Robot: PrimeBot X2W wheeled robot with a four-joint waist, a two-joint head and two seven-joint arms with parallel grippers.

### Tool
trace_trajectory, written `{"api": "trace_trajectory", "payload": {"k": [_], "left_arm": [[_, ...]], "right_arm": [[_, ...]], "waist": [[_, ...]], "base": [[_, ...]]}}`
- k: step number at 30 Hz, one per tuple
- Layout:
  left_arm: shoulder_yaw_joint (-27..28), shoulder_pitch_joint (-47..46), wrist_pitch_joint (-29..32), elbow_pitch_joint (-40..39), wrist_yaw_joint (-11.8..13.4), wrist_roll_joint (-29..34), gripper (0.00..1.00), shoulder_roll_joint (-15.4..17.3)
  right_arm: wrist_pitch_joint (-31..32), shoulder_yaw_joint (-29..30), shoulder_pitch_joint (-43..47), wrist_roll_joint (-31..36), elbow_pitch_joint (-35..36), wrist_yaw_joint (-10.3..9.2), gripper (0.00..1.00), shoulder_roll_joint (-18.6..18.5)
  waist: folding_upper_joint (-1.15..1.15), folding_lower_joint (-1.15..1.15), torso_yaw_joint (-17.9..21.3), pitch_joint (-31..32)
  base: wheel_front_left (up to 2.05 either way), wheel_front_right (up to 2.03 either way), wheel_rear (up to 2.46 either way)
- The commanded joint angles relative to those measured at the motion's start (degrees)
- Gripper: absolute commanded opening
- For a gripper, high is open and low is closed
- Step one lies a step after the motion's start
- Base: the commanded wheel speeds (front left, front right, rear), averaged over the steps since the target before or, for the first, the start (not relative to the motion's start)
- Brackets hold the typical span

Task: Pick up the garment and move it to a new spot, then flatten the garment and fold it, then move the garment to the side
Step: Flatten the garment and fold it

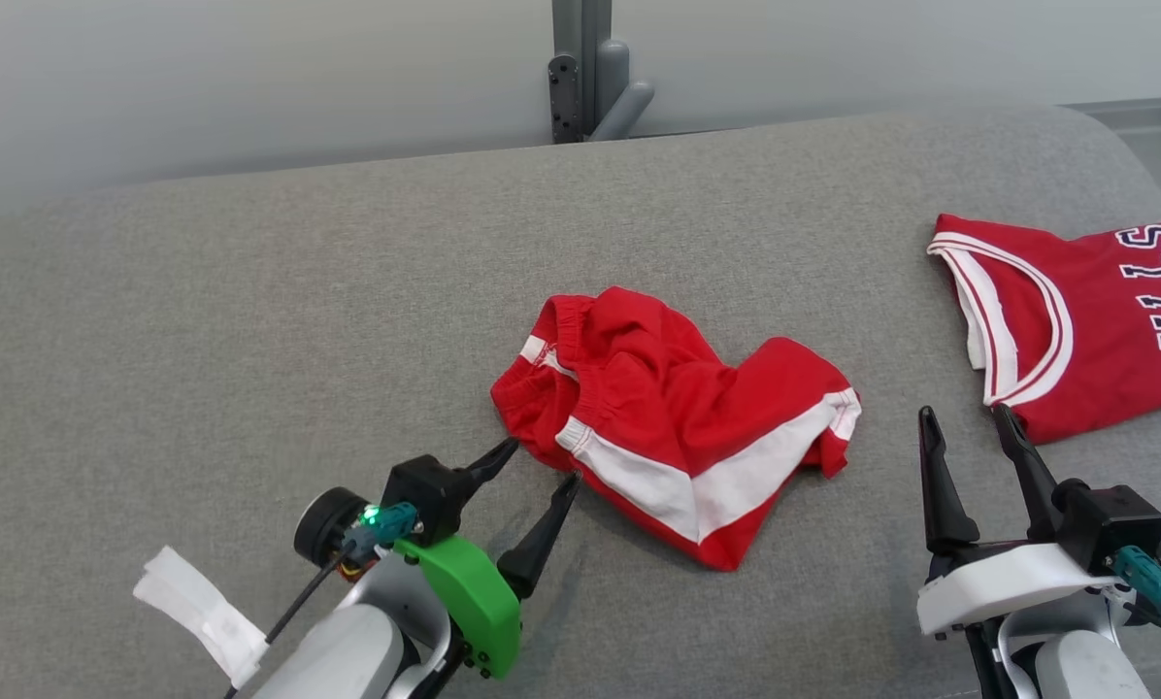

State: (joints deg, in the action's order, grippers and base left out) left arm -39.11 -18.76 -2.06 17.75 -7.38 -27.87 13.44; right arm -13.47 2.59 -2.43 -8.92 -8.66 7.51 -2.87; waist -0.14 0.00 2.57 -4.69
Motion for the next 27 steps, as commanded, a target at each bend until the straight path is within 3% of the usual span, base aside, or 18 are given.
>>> {"api": "trace_trajectory", "payload": {"k": [1, 11, 22, 23, 26, 27], "left_arm": [[-0.3, -1.4, 0.0, 0.2, -0.1, -0.7, 1.0, 0.6], [-6.3, -8.3, 1.2, 3.0, -0.1, -9.2, 1.0, 4.8], [-12.3, -12.1, 1.6, 5.2, -0.1, -14.1, 1.0, 6.0], [-12.8, -12.2, 1.6, 5.3, -0.1, -14.1, 0.92, 6.0], [-13.8, -12.8, 1.4, 5.3, -0.1, -15.5, 0.48, 6.1], [-14.1, -12.9, 1.3, 5.4, -0.1, -15.8, 0.38, 6.3]], "right_arm": [[-0.3, 0.0, -0.6, -0.1, -0.2, -0.06, 1.0, -0.1], [-1.0, -0.4, -1.5, -0.5, -1.3, -0.06, 1.0, -0.1], [-1.4, -0.5, -2.4, -0.6, -2.2, -0.06, 1.0, -0.1], [-1.4, -0.5, -2.4, -0.5, -2.3, -0.06, 1.0, -0.1], [-1.6, -0.3, -2.4, -0.5, -2.3, -0.06, 1.0, 0.0], [-1.6, -0.2, -2.4, -0.4, -2.3, -0.06, 1.0, 0.0]], "waist": [[0.14, 0.0, 1.6, -1.3], [0.14, 0.0, 4.7, -3.0], [0.14, 0.0, 5.4, -3.7], [0.14, 0.0, 5.4, -3.7], [0.14, 0.0, 5.4, -3.6], [0.14, 0.0, 5.4, -3.6]], "base": [[0.0, 0.0, 0.0], [0.0, 0.0, 0.0], [0.0, 0.0, 0.0], [0.0, 0.0, 0.0], [0.0, 0.0, 0.0], [0.0, 0.0, 0.0]]}}
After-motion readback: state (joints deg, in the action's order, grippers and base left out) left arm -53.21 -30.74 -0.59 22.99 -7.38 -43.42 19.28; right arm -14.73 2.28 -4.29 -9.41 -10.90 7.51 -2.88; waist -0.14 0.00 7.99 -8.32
